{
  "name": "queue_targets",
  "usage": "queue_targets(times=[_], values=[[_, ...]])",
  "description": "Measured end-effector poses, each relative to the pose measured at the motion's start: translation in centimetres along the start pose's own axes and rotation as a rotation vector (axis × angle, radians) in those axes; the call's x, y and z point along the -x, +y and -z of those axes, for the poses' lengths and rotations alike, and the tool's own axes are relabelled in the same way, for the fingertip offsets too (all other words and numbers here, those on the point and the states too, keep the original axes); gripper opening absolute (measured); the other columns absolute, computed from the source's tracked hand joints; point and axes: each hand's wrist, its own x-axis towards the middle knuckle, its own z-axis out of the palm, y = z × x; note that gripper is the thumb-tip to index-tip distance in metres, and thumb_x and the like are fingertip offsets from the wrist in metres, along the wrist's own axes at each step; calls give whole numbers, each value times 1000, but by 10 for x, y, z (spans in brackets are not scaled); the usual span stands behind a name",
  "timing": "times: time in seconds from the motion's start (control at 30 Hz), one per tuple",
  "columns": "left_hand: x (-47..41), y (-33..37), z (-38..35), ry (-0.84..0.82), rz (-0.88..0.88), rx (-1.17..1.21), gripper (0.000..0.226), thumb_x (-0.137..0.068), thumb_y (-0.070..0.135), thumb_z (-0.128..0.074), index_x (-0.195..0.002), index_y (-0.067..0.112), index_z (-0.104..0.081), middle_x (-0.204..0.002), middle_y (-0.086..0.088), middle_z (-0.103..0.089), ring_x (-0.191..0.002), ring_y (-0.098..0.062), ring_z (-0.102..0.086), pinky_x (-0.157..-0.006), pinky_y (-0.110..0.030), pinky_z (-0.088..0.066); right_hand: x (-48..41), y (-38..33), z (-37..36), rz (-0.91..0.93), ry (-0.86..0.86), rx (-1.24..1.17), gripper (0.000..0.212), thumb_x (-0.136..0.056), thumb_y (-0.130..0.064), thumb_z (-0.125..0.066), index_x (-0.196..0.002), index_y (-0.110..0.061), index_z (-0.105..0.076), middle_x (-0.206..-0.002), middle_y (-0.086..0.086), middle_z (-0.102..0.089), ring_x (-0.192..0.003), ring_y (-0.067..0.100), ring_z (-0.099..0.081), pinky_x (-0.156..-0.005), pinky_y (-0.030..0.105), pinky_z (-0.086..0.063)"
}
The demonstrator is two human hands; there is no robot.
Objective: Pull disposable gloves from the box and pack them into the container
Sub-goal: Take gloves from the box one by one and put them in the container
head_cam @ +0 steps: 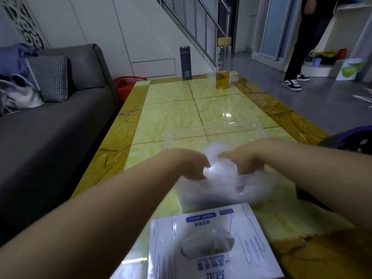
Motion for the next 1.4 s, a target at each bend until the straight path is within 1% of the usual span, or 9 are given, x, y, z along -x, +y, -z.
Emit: queue_targets(times=[0.1, 0.27, 0.47, 0.67, 0.83, 1.0, 1.07, 1.2, 1.4], values=[[38, -2, 14, 360, -118, 75, 46, -94, 31, -55, -138, 22, -46, -142, 2, -47, -126, -15, -46, -105, -27, -33, 43, -2, 12, 48, 243, 59, 78, -83, -29, -71, -148, -26, -28, -145, 4, -40, -117, 21, -51, -90, 28, -48], [104, -6, -15, 760, -199, 232, 24, -93, 21, -56, -116, 25, -64, -110, 11, -57, -93, -1, -56, -86, -15, -48, 117, -15, 1, 340, 764, -88, 22, -89, -32, -63, -108, -20, -68, -88, -15, -59, -67, -6, -49, -57, 7, -35], [134, 17, -81, 550, -57, 315, 28, -89, 40, -60, -112, 25, -66, -106, 8, -62, -84, -5, -59, -76, -26, -52, 121, -36, -83, 323, 401, -89, 34, -91, -37, -59, -120, -19, -63, -110, -6, -62, -83, -1, -51, -62, 11, -36], [123, 34, -118, 528, 121, 478, 20, -90, 30, -60, -98, 17, -72, -102, -1, -66, -92, -18, -60, -80, -33, -49, 98, -41, -122, 258, 519, -426, 7, -88, -25, -65, -86, -22, -70, -76, -9, -58, -75, 8, -56, -62, 20, -37], [122, 37, -124, 578, 135, 700, 14, -82, 26, -69, -74, 23, -58, -79, 5, -63, -78, -13, -59, -70, -28, -48, 102, -39, -125, 343, 493, -823, 20, -81, -9, -72, -70, -20, -59, -71, -2, -61, -67, 9, -55, -65, 22, -44], [117, 33, -127, 553, 52, 790, 46, -82, 36, -68, -124, 27, -51, -109, 10, -55, -90, -7, -56, -82, -29, -50, 110, -38, -125, 504, 456, -1221, 20, -84, 0, -66, -75, -14, -54, -71, -1, -57, -69, 9, -54, -64, 21, -45], [115, 32, -127, 541, 30, 719, 44, -85, 37, -64, -127, 30, -52, -111, 11, -54, -90, -6, -54, -76, -24, -47, 112, -43, -124, 577, 489, -1344, 23, -85, 3, -63, -74, -14, -52, -67, -3, -52, -67, 9, -50, -62, 19, -43], [113, 32, -127, 544, 21, 617, 14, -87, 42, -60, -93, 30, -62, -97, 7, -53, -87, -13, -53, -67, -27, -39, 114, -50, -120, 646, 673, -1536, 28, -83, 9, -61, -72, -16, -59, -68, -6, -59, -81, 20, -52, -80, 39, -42], [118, 32, -124, 481, -30, 645, 37, -81, 44, -69, -115, 33, -61, -108, 12, -56, -95, -5, -54, -78, -24, -44, 120, -50, -114, 654, 984, -1436, 24, -82, 0, -69, -76, -23, -63, -77, -9, -67, -73, 8, -58, -66, 18, -49]])
